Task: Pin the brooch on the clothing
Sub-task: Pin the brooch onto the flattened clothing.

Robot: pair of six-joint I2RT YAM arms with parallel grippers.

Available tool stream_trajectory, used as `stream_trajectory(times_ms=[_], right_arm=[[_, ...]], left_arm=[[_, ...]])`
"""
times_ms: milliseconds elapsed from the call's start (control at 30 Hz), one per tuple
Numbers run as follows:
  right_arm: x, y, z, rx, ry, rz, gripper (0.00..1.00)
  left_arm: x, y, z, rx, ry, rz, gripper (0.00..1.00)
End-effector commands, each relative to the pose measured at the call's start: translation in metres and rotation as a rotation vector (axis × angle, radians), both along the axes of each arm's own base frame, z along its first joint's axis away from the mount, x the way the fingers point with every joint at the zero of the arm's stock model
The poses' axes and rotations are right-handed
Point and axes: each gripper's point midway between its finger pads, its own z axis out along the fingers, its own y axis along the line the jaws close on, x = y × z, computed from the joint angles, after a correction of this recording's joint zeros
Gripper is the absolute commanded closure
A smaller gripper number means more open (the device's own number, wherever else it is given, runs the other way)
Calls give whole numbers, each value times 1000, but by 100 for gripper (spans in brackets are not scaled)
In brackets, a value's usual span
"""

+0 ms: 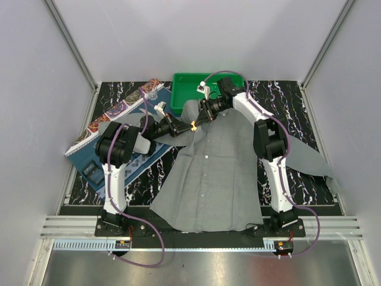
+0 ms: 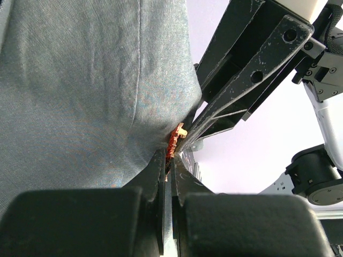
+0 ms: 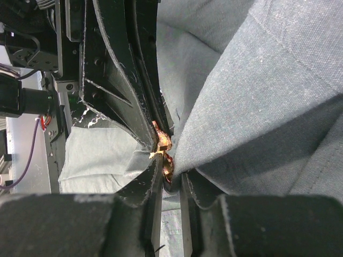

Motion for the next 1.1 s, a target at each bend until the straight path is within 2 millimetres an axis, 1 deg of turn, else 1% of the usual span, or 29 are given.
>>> stream_trajectory(times_ms=[0, 300, 433, 500, 533, 567, 667, 833, 1067], right_arm=[[19, -7, 23, -2, -121, -32, 78], [22, -9, 23, -2, -121, -39, 78], [23, -9, 26, -2, -130, -43, 78], [23, -10, 26, 1, -129, -44, 75], [22, -9, 27, 12, -125, -37, 70], [21, -9, 28, 15, -128, -35, 69], [21, -9, 27, 14, -128, -37, 70], [25, -11, 24, -6, -135, -53, 75], [23, -8, 22, 0, -140, -34, 75]], left_arm=[[-9, 8, 80, -136, -415, 9, 100], [-6, 10, 78, -141, -395, 18, 100], [-5, 11, 76, -140, -387, 24, 100], [-3, 12, 74, -143, -371, 32, 100], [-2, 13, 75, -143, -375, 35, 100], [-2, 13, 74, -143, -371, 35, 100], [-2, 14, 73, -144, -367, 33, 100], [-1, 15, 73, -146, -362, 35, 100], [-1, 13, 75, -151, -374, 20, 100]])
